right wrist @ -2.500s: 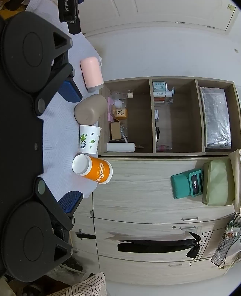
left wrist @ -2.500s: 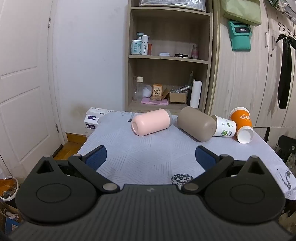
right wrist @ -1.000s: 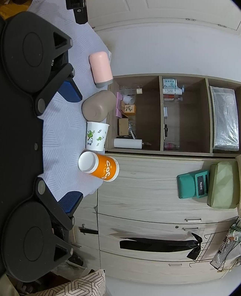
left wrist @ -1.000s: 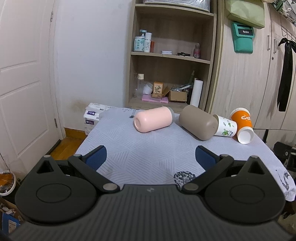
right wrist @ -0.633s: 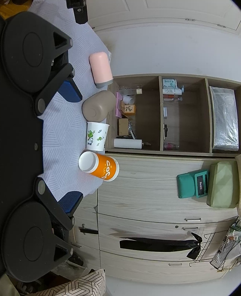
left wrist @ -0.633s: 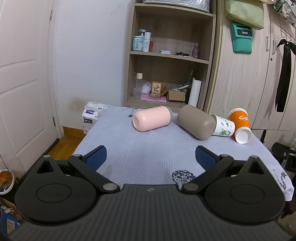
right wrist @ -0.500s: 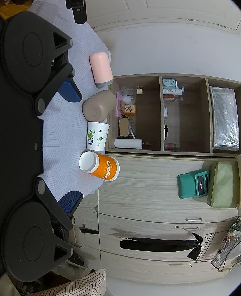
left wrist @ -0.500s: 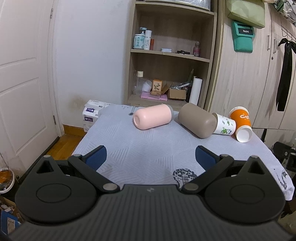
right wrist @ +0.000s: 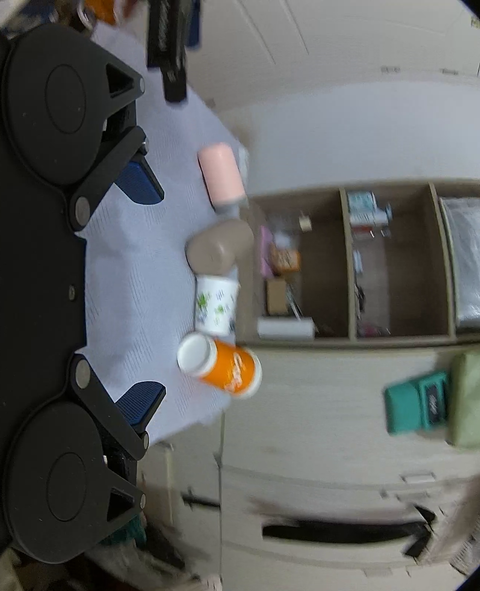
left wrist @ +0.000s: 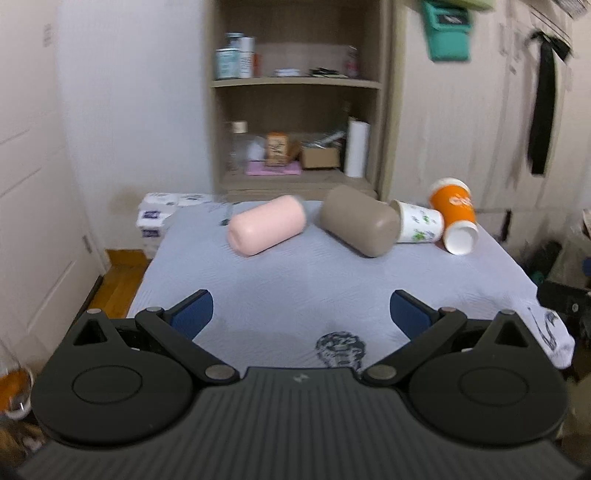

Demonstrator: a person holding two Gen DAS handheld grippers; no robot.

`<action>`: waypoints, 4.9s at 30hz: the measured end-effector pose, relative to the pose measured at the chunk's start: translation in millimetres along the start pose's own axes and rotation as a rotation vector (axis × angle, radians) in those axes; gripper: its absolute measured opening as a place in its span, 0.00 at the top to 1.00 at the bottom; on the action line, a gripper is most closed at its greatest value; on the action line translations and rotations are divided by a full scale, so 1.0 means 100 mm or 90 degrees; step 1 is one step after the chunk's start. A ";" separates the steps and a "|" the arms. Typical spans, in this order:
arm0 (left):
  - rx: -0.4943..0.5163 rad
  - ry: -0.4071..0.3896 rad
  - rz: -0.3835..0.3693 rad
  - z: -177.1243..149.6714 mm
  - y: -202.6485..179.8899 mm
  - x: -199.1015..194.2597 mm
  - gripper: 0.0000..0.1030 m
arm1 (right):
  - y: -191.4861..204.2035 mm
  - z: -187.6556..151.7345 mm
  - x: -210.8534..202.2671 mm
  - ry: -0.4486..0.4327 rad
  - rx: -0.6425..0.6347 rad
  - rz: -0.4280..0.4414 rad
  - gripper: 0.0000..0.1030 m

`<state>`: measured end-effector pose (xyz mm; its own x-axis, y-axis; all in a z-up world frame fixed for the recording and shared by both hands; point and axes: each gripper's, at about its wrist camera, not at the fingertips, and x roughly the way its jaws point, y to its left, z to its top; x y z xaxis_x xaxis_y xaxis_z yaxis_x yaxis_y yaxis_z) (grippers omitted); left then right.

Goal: Flip cup upright

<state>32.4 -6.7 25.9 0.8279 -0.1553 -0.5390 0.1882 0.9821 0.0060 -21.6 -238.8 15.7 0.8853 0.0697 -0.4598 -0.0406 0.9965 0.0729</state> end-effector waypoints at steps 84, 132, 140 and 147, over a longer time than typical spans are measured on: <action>0.109 0.230 -0.288 1.43 -2.15 2.89 0.48 | -1.93 0.32 2.48 0.189 0.368 0.202 0.32; 0.035 0.292 -0.290 0.52 -0.38 1.52 0.42 | -0.12 0.01 1.83 0.317 0.263 0.289 0.28; -0.029 0.288 -0.352 0.53 -0.15 1.65 0.33 | -0.17 0.16 1.81 0.293 0.201 0.296 0.15; -0.044 0.301 -0.373 0.52 -0.16 1.87 0.31 | -0.22 0.18 1.95 0.297 0.209 0.311 0.15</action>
<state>212.0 -56.9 -31.4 0.2847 -0.6072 -0.7418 0.4813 0.7597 -0.4372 160.1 -247.8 -59.2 0.5111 0.5852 -0.6296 -0.1736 0.7876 0.5912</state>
